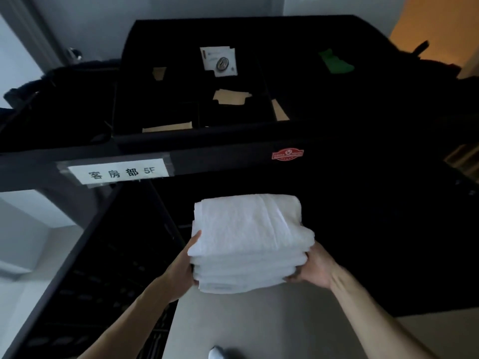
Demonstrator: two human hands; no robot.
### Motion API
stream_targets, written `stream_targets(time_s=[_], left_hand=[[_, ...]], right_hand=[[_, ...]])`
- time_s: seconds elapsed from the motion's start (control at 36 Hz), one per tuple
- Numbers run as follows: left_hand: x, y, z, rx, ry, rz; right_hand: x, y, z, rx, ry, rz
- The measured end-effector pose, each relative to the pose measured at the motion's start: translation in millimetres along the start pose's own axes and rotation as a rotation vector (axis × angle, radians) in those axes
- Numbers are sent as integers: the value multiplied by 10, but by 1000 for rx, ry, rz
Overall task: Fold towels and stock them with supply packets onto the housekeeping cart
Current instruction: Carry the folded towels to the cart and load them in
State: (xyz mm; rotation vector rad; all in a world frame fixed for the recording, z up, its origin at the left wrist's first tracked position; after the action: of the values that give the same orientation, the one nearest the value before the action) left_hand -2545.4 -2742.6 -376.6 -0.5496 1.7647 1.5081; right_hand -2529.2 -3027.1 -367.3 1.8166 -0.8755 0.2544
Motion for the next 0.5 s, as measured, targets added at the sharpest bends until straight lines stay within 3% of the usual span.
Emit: stream_targets(time_s=[0.5], left_hand=[[-254,-1335,621,-208,230,-92]], right_hand=[[655,-1716,-209,166,125,27]])
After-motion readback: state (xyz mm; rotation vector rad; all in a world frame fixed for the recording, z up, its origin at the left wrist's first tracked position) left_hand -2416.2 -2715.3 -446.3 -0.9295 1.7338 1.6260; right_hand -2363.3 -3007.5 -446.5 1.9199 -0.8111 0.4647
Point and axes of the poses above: each hand's wrist, its own y-axis away from the middle knuckle, its own z-axis out of the back of the hand, x = y × z, the point moved 6 cm from there along -y, towards the middle knuckle, and after that the axes turned 15 degrees about -y, right-handed, at the moved point
